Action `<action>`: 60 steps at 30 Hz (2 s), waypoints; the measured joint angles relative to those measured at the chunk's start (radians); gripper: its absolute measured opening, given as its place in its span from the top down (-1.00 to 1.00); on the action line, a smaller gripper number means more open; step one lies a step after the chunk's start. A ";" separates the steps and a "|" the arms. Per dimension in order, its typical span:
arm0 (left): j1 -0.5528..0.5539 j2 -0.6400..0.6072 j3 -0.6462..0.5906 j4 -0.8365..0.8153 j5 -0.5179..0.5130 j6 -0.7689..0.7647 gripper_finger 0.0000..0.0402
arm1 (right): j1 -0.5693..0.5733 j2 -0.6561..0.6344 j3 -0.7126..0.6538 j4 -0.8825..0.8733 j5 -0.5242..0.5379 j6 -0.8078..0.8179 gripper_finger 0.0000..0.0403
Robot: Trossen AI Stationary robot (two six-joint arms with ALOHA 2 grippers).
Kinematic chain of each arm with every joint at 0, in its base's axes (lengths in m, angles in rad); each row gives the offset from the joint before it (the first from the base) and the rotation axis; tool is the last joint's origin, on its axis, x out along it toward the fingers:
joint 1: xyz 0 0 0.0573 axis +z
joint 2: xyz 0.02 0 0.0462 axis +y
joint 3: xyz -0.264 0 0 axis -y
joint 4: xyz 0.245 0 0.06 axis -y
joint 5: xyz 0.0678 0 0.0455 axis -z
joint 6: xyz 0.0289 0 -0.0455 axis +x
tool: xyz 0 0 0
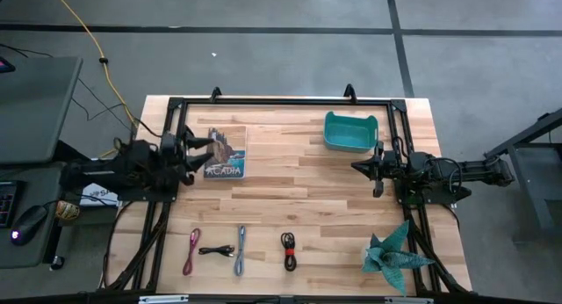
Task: Pick and place USB-C Cables
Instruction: Put the left black charger cable into the green bin
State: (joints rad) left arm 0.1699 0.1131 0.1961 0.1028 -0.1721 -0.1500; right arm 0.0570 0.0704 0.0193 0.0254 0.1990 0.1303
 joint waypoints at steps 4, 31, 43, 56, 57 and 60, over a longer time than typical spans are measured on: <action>0.000 0.129 0.145 -0.074 -0.024 0.048 -0.09 | 0.000 0.000 0.000 0.000 0.000 0.000 1.00; 0.000 0.406 0.450 -0.277 0.063 0.145 -0.09 | 0.000 0.000 0.000 0.000 0.000 0.000 1.00; -0.002 0.406 0.450 -0.264 0.919 0.019 -0.09 | 0.000 0.000 0.000 0.000 0.000 0.000 1.00; -0.029 0.397 0.450 -0.210 1.012 0.022 -0.09 | 0.000 0.000 0.000 0.000 0.000 0.000 1.00; -0.031 0.397 0.450 -0.210 1.002 0.019 -0.09 | 0.000 0.000 0.000 0.000 0.000 0.000 1.00; -0.060 0.397 0.450 -0.209 0.914 -0.014 -0.09 | 0.000 0.000 0.000 0.000 0.000 0.000 1.00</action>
State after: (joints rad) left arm 0.1101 0.5105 0.6456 -0.1066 0.7417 -0.1643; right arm 0.0567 0.0704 0.0193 0.0254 0.1989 0.1303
